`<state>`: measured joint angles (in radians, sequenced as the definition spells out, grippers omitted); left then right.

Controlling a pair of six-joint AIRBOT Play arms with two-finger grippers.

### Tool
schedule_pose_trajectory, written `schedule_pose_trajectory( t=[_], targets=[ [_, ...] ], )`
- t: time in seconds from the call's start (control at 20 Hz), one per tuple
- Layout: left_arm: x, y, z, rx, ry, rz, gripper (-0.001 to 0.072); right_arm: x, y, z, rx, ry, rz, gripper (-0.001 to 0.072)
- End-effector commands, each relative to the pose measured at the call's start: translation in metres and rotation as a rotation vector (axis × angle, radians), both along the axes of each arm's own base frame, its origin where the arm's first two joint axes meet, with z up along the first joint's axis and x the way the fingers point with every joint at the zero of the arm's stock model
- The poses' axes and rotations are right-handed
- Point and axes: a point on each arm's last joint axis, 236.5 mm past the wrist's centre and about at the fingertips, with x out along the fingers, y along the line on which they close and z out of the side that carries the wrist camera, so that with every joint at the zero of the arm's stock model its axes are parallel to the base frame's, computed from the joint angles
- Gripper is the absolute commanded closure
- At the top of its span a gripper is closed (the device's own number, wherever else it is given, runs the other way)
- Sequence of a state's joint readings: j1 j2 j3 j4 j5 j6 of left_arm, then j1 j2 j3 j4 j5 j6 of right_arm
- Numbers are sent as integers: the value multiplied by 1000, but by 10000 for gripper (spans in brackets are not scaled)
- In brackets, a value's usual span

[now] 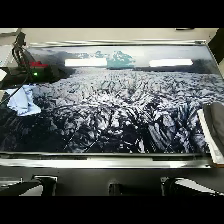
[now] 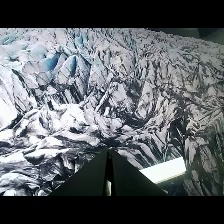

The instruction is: Fold the clothes and pants, and hang the long-sleeved shirts on hangers.

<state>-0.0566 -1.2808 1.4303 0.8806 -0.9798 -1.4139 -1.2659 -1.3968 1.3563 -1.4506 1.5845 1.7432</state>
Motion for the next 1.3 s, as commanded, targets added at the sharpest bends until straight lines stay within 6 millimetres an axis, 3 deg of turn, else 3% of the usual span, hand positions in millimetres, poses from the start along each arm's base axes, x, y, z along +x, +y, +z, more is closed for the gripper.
schedule_pose_trajectory(
  t=[0.0,0.05,0.1,0.15,0.2,0.25,0.3,0.35,0.4,0.45,0.5,0.55,0.6,0.65,0.7,0.75,0.8,0.85,0.95,1.0,1.1,1.25],
  targets=[
    [0,-1,0,-1,-1,-1,676,-7,0,-5,-5,26,3,371],
    [0,0,0,0,-2,0,676,-3,0,-3,-8,11,15,117],
    [1,0,1,-1,-4,2,676,7,-2,5,-22,-36,58,5],
    [1,0,2,-2,-8,4,677,24,-12,25,-73,-111,79,5],
    [2,-2,6,-3,-18,1,677,52,-31,59,-170,-233,78,5],
    [5,-1,16,10,-49,3,678,87,-52,104,-297,-383,82,6],
    [11,3,29,49,-103,15,679,124,-69,163,-467,-527,126,6],
    [20,11,47,127,-179,34,680,156,-71,216,-627,-617,214,6],
    [32,25,62,232,-233,84,681,190,-57,262,-762,-675,332,6],
    [44,42,70,343,-255,155,680,222,-30,289,-831,-716,438,6],
    [52,60,71,460,-255,220,680,255,7,298,-840,-740,542,7],
    [58,74,63,572,-228,264,679,282,49,288,-785,-745,638,7],
    [58,78,42,644,-170,261,676,303,98,260,-684,-702,748,7],
    [53,78,10,664,-66,236,604,316,149,221,-562,-624,873,24],
    [38,76,-31,659,99,219,222,319,195,181,-437,-539,992,24],
    [6,76,-82,671,338,176,5,314,243,139,-283,-453,1106,24],
    [-32,75,-125,708,549,80,-2,304,280,104,-155,-369,1187,24],
    [-56,72,-152,711,654,17,-3,292,310,75,-58,-288,1250,24],
    [-72,68,-176,677,629,26,-3,274,348,34,34,-202,1317,24],
    [-73,67,-180,648,577,63,-3,274,355,23,40,-197,1310,24],
    [-73,68,-181,619,503,93,-3,281,360,11,27,-212,1260,23],
    [-68,67,-176,613,475,96,-2,290,358,10,-4,-237,1245,21]
  ],
)
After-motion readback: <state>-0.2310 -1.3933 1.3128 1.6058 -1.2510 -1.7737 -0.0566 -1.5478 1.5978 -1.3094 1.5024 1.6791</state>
